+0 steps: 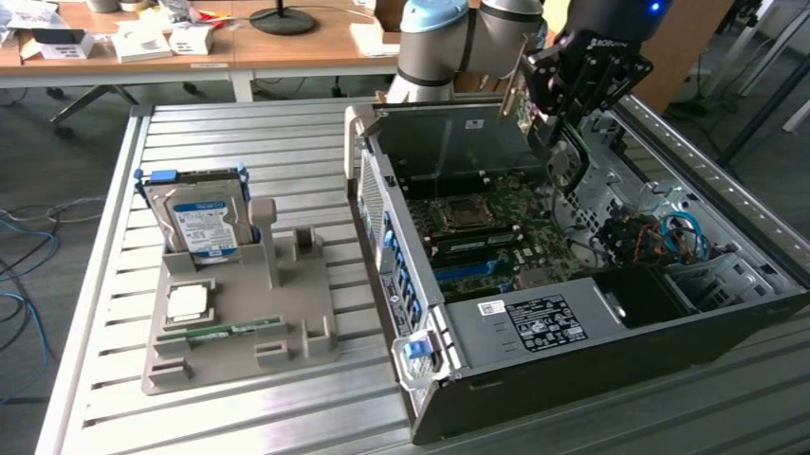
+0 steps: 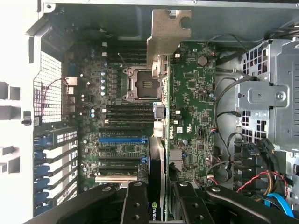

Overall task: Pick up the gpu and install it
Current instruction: 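Pick up the gpu and move the gpu toward the slot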

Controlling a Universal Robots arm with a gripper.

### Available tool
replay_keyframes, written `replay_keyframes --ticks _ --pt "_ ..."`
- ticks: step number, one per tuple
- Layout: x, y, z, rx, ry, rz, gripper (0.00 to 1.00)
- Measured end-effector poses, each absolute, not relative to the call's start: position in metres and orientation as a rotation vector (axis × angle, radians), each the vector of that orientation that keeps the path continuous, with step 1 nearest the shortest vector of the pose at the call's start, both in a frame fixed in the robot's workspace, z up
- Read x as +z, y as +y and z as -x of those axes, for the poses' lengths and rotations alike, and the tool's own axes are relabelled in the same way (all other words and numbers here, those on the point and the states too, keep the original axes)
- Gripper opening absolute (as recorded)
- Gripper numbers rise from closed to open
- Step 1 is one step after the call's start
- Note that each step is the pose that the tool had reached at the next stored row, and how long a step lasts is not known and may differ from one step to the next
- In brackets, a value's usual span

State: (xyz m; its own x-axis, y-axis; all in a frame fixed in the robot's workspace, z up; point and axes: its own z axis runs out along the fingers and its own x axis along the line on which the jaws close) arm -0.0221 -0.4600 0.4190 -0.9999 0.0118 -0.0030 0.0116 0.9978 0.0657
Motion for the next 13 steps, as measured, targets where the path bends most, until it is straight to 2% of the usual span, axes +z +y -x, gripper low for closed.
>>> replay_keyframes --ticks 13 --pt "0.4174 -0.457 0.0188 0.104 3.137 -0.011 0.26"
